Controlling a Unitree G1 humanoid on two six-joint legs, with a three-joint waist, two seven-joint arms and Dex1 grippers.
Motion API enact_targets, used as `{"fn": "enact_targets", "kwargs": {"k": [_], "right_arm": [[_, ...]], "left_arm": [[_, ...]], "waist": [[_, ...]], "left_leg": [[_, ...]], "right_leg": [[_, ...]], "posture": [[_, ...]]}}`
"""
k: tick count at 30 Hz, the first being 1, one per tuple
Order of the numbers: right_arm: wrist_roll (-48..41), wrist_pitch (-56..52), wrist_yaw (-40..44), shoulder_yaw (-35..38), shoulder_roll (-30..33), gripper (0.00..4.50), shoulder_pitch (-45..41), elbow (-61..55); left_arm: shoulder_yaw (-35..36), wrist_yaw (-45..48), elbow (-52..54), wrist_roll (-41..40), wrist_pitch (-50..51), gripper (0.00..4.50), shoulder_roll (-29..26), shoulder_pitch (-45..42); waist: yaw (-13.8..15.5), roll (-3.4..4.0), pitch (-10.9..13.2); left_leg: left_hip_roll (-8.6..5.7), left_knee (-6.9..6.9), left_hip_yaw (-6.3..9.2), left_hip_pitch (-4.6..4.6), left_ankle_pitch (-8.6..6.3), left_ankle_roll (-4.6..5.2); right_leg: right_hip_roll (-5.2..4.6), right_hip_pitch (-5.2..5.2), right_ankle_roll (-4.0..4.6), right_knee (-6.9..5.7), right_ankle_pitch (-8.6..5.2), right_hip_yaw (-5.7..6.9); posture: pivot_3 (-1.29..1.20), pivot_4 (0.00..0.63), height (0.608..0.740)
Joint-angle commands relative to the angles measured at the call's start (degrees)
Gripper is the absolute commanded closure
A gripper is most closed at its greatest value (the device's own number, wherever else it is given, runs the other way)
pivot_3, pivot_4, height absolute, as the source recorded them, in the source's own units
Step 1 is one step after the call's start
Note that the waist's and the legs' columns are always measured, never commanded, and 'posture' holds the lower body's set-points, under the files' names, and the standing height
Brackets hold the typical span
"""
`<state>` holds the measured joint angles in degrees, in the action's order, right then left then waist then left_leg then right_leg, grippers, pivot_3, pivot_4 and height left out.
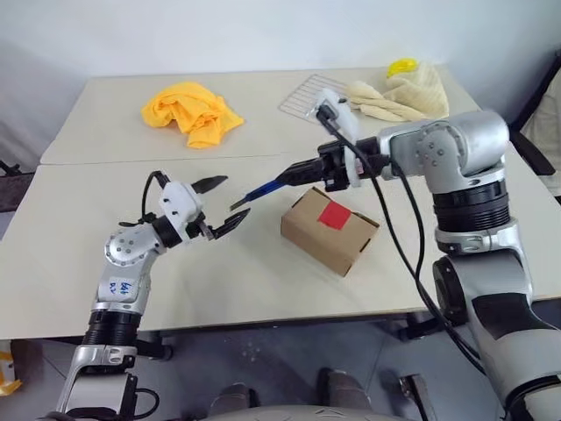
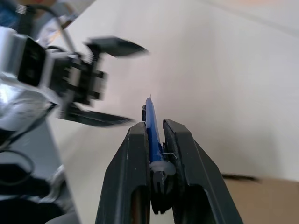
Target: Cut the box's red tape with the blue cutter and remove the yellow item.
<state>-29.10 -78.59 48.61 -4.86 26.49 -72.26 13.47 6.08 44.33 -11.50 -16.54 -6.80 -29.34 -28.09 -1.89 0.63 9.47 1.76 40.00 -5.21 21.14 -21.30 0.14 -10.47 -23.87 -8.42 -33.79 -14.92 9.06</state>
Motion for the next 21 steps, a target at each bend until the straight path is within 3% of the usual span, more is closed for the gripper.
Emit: {"fn": "enact_targets", "kwargs": {"k": [1, 7, 13, 16, 21], "right_arm": [[-0.39, 1.0, -1.29, 3.24, 2.28, 4.34, -2.31, -1.76], [0.26, 3.65, -3.68, 10.78, 14.07, 4.34, 3.7, -7.9], [-1.23, 5.69, -6.25, 17.53, 18.64, 4.34, 12.25, -18.99], [-2.8, 5.63, -6.78, 20.66, 19.81, 4.34, 15.77, -23.66], [-4.49, 5.84, -8.71, 24.33, 20.8, 4.34, 22.3, -30.16]], "left_arm": [[2.48, 0.92, 3.36, -3.84, 3.86, 0.0, -1.26, -0.6], [-0.48, 6.59, 11.85, -15.18, 22.3, 0.0, -0.28, -1.01], [-6.1, 7.83, 10.43, -14.93, 31.3, 0.0, 3.01, -7.56], [-9.62, 8.52, 9.84, -14.11, 35.01, 0.51, 4.56, -11.03], [-14.67, 9.8, 4.35, -11.7, 41.18, 2.08, 6.84, -18.48]], "waist": [[0.04, 0.0, 0.0], [0.96, -0.16, 0.1], [1.5, -0.2, 0.12], [1.51, -0.2, 0.12], [1.95, -0.24, 0.15]], "left_leg": [[0.0, 0.0, 0.0, 0.0, 0.0, 0.0], [0.0, 0.0, 0.08, 0.08, 0.0, 0.0], [-0.02, 0.0, -0.04, 0.04, -0.05, -0.02], [-0.02, 0.0, -0.08, 0.0, -0.04, -0.02], [-0.02, 0.07, -0.07, 0.02, -0.04, -0.02]], "right_leg": [[0.0, 0.0, 0.0, 0.0, 0.0, 0.0], [-0.01, 0.0, -0.01, 0.03, 0.0, 0.01], [0.0, 0.04, -0.03, 0.14, 0.02, 0.0], [0.0, 0.03, -0.03, 0.09, 0.02, -0.03], [0.0, 0.08, -0.04, 0.15, 0.02, -0.02]], "posture": [[0.0, 0.15, 0.74], [0.0, 0.15, 0.74], [0.0, 0.15, 0.74], [0.0, 0.15, 0.74], [0.0, 0.15, 0.74]]}}
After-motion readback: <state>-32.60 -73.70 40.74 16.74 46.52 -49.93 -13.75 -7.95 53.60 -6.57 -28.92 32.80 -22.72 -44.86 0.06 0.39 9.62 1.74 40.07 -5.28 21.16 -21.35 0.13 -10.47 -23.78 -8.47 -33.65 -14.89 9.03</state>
